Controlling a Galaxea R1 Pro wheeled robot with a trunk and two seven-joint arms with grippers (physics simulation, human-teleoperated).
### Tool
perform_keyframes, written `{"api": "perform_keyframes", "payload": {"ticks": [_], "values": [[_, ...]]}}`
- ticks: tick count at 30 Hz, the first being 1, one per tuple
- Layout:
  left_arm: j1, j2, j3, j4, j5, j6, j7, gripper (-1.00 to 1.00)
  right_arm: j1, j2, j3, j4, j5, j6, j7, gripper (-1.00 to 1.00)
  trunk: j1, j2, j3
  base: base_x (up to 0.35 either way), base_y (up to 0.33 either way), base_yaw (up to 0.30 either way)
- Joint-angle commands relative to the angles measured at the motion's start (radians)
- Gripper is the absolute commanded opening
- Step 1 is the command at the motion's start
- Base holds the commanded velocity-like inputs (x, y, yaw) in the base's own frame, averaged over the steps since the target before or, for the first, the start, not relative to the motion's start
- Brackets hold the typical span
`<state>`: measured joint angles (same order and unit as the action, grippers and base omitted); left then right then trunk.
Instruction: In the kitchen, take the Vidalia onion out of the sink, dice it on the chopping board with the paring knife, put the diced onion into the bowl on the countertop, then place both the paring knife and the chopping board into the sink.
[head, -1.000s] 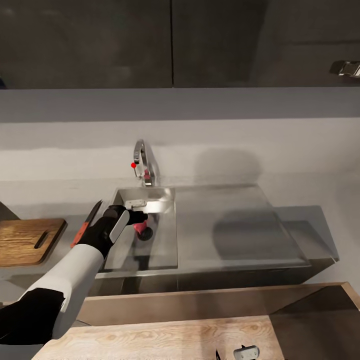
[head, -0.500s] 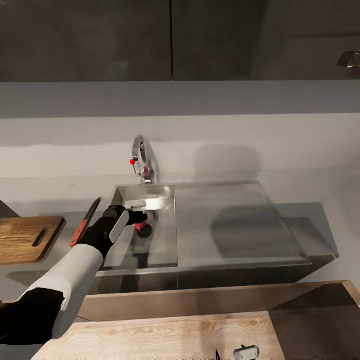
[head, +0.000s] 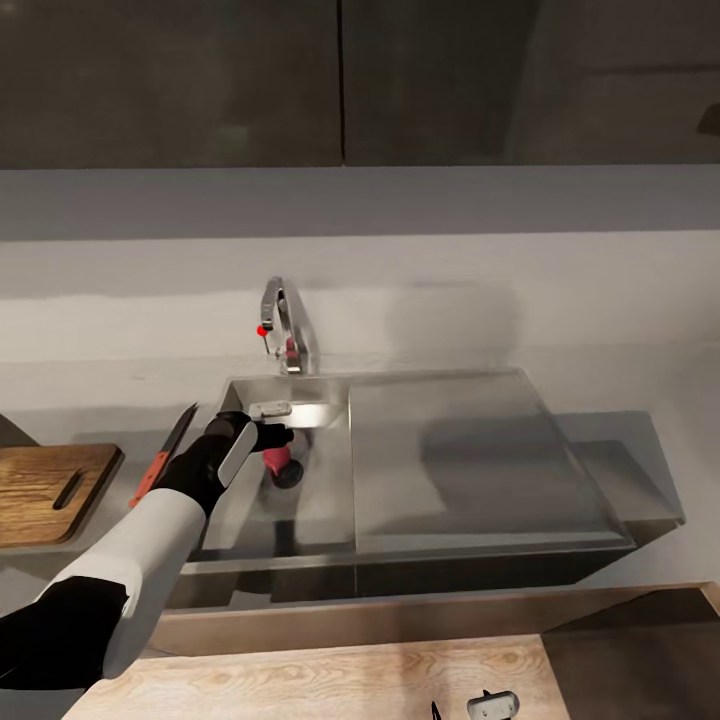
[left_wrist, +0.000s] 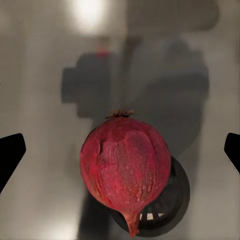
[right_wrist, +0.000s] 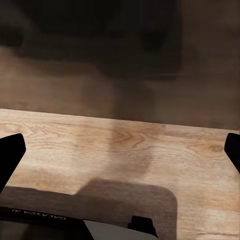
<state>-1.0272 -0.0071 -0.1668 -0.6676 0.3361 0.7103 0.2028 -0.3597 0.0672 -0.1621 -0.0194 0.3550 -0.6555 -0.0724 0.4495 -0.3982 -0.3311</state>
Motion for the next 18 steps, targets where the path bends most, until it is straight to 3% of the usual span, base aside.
{"api": "perform_keyframes", "payload": {"ticks": [1, 18], "values": [[-0.001, 0.001, -0.003, -0.001, 0.011, 0.003, 0.009, 1.00, -0.001, 0.000, -0.005, 0.001, 0.011, -0.003, -0.007, 1.00, 0.001, -0.002, -0.002, 0.008, 0.000, 0.000], [0.001, 0.000, -0.003, 0.012, 0.011, 0.003, 0.009, 1.00, -0.001, 0.000, -0.005, 0.001, 0.011, -0.003, -0.007, 1.00, 0.001, -0.002, -0.017, 0.001, 0.000, 0.000]]}}
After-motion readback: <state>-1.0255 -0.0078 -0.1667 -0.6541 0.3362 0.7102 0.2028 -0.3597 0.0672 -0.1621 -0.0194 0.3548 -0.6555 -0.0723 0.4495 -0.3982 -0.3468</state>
